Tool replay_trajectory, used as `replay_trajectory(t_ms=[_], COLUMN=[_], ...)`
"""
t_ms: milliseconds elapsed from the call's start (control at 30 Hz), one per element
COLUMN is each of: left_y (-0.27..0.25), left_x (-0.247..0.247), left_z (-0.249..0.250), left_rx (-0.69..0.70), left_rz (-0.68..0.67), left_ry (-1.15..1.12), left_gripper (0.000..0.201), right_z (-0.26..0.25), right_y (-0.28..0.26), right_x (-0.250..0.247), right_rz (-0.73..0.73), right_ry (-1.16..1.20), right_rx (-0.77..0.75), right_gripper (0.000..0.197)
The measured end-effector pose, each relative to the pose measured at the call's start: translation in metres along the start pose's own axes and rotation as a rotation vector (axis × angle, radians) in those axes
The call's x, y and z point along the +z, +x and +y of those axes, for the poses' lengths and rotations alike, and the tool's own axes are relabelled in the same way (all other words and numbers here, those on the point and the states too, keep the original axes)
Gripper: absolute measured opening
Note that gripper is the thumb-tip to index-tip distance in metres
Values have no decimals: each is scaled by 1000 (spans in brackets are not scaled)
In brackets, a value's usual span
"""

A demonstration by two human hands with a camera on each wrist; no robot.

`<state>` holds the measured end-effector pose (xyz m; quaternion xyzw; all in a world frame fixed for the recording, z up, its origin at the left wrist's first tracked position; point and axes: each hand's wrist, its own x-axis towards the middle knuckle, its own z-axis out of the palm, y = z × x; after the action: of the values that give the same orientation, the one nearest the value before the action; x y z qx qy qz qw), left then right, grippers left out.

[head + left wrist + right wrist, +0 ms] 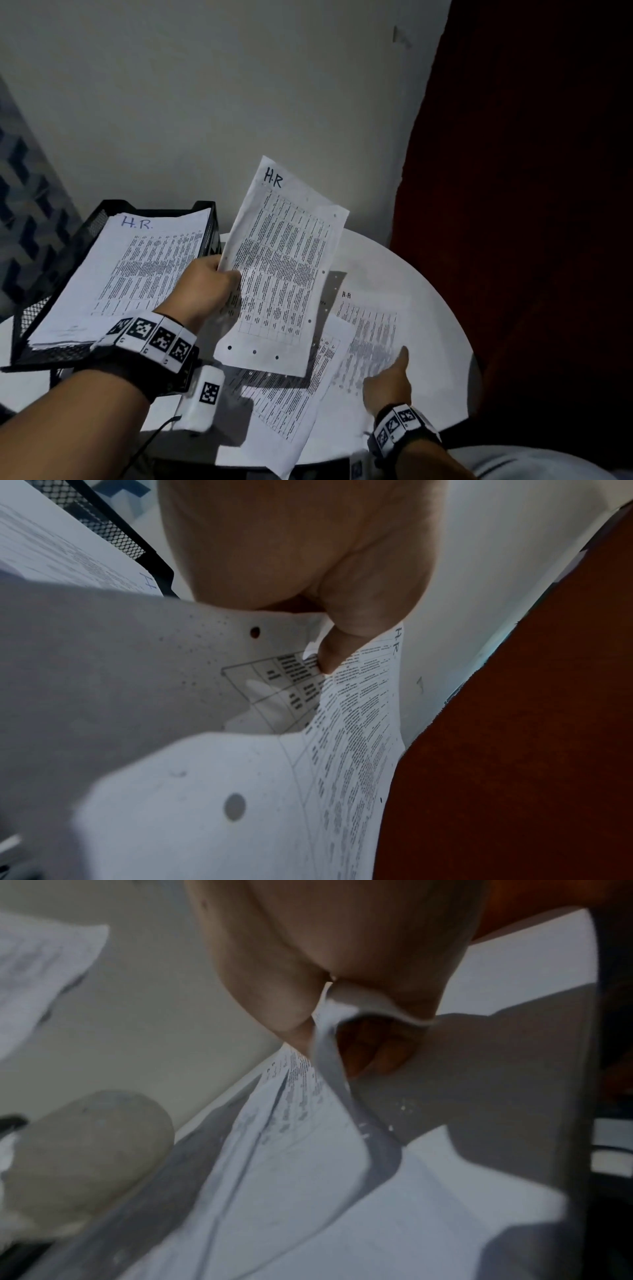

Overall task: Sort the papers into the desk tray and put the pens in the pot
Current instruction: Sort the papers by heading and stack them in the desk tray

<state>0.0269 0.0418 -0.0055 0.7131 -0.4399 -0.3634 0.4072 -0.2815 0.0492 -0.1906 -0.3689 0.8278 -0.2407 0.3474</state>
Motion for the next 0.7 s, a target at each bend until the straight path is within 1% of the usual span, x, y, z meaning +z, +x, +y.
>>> replay_trajectory(t_ms=[67,100,167,200,233,300,333,367,400,433,500,533,600,700], left_y=[1,2,5,6,6,8,8,7,6,5,3,2,0,-2], left_x=[-1,-1,-1,-1,-1,-1,-1,-1,-1,0,2,2,4,7], left_z=[0,0,-2,-2,-2,-2,-2,-1,0,1,2,2,3,4], left_rx=[-2,-5,-10,-12,-14,-16,-19,-24,-26,-24,-16,-7,2,-26], left_rz=[12,13,15,20,24,40,47,51,59,67,83,88,75,-11], left_ry=[16,20,18,16,12,0,-13,-33,-52,-58,-26,-7,-2,-117], left_gripper=[11,11,11,11,11,11,11,12,13,13,12,12,12,14], right_z=[-9,-13,-27,-33,-36,-43,-47,-55,-66,-75,-93,-100,-110,-111], right_y=[0,3,5,9,16,28,31,24,11,-1,-20,-28,-38,-48], right_x=[-11,-17,-33,-40,-44,-52,-55,-62,-69,-76,-84,-85,-83,-73], right_rz=[82,117,194,233,263,286,268,243,191,122,-47,-120,-221,-323], right_ry=[156,200,311,379,452,577,621,679,763,857,1022,1064,1079,1033], right_rx=[31,38,40,39,44,9,-25,-64,-112,-152,-217,-241,-253,-250], right_gripper=[97,85,46,34,33,53,58,54,47,41,43,42,38,34])
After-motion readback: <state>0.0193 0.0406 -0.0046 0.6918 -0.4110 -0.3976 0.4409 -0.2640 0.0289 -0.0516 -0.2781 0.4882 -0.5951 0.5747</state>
